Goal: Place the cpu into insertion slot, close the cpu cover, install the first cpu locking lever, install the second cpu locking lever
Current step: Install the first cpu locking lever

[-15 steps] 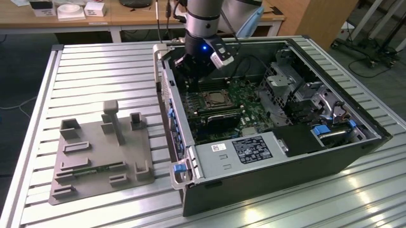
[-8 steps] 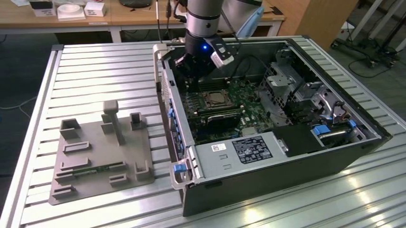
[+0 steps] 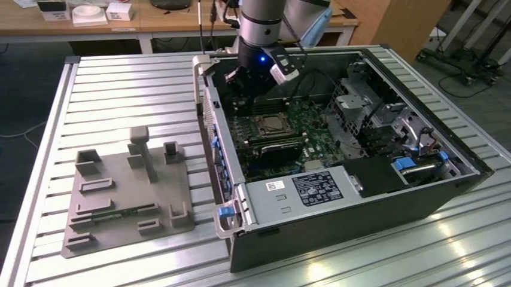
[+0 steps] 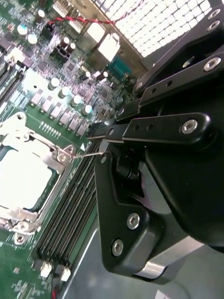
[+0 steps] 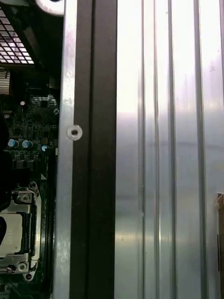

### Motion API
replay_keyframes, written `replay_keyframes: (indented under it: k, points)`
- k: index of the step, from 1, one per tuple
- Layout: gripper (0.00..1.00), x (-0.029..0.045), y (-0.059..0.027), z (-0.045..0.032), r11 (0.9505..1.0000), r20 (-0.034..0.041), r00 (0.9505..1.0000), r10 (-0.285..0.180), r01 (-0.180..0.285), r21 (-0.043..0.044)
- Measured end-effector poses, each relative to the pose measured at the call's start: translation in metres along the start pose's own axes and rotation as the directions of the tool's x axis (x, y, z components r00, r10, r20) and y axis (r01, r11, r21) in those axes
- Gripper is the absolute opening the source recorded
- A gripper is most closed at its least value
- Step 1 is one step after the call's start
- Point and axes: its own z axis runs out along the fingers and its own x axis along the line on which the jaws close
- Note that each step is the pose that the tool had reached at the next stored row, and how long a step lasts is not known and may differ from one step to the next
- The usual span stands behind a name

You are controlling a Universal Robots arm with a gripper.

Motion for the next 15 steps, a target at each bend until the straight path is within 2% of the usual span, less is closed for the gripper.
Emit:
replay_keyframes:
  k: [7,15]
  points:
    - [0.10,-0.0089,0.0010,0.0003,1.0000,0.0000,1.0000,-0.001,0.001,-0.0002]
    - [0.10,-0.0158,0.0012,0.0007,1.0000,0.0000,1.0000,-0.003,0.003,-0.0003]
